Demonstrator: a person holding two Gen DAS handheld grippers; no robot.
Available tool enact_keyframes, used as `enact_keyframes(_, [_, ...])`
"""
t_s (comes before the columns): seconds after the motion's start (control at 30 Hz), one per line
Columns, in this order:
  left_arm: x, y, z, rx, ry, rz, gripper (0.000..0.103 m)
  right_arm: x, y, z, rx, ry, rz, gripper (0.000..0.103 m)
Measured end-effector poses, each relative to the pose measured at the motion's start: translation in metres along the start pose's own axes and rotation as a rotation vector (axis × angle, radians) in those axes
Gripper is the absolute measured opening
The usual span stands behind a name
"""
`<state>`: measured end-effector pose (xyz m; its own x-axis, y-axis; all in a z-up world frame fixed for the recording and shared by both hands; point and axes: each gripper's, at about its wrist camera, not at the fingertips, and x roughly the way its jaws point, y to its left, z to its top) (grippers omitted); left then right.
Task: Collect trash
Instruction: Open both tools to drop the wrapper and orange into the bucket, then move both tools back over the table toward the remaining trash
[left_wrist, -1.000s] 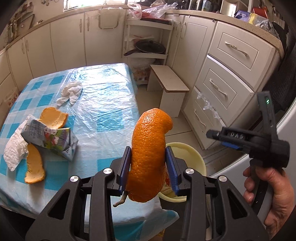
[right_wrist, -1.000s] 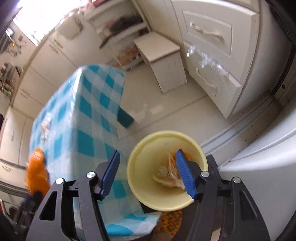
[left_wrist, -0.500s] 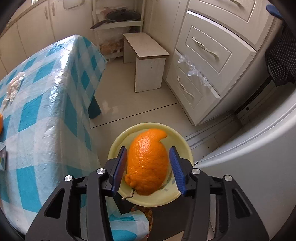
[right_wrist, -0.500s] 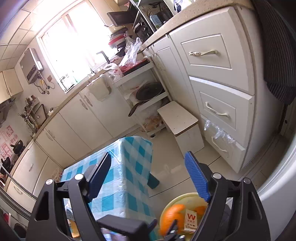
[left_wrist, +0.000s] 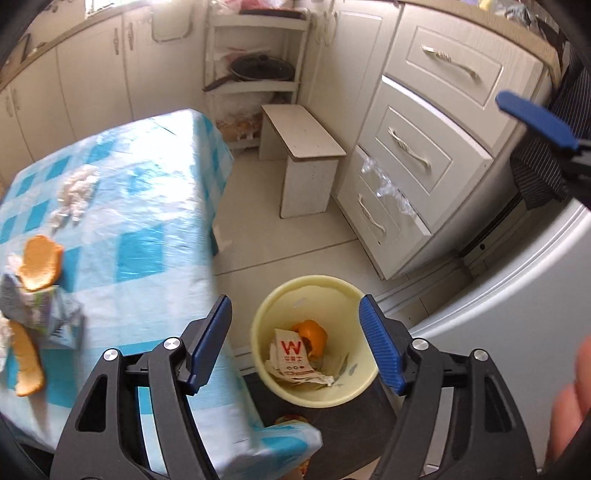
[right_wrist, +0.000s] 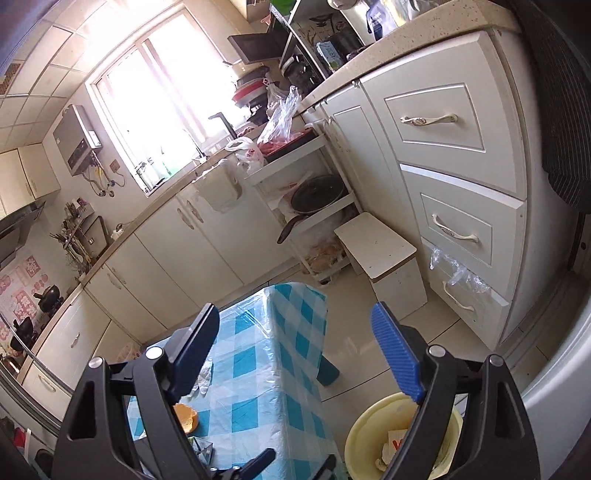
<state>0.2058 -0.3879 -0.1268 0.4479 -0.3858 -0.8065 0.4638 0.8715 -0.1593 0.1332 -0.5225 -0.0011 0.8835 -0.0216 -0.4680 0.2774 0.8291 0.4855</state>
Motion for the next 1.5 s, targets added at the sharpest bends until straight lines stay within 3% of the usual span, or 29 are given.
enact_keyframes(0.2, [-0.048, 0.062, -0.002, -0.019, -0.048, 0.069, 0.075, 0.013, 0.026, -0.010, -0.042, 0.034, 0.023, 0.081])
enact_keyframes(0.43, [-0.104, 0.163, -0.012, -0.085, -0.108, 0.218, 0.086, 0.032, 0.057, -0.025, -0.099, 0.103, 0.061, 0.081])
enact_keyframes(0.6, [-0.119, 0.259, -0.033, -0.249, -0.097, 0.309, 0.086, 0.044, 0.082, -0.041, -0.162, 0.150, 0.079, 0.081])
enact_keyframes(0.73, [-0.120, 0.312, -0.050, -0.359, -0.077, 0.333, 0.086, 0.055, 0.103, -0.054, -0.223, 0.202, 0.103, 0.081])
enact_keyframes(1.0, [-0.117, 0.312, -0.051, -0.301, -0.073, 0.352, 0.086, 0.076, 0.145, -0.084, -0.380, 0.287, 0.117, 0.081])
enact_keyframes(1.5, [-0.118, 0.268, -0.050, -0.194, -0.076, 0.362, 0.087, 0.094, 0.173, -0.109, -0.447, 0.345, 0.116, 0.082])
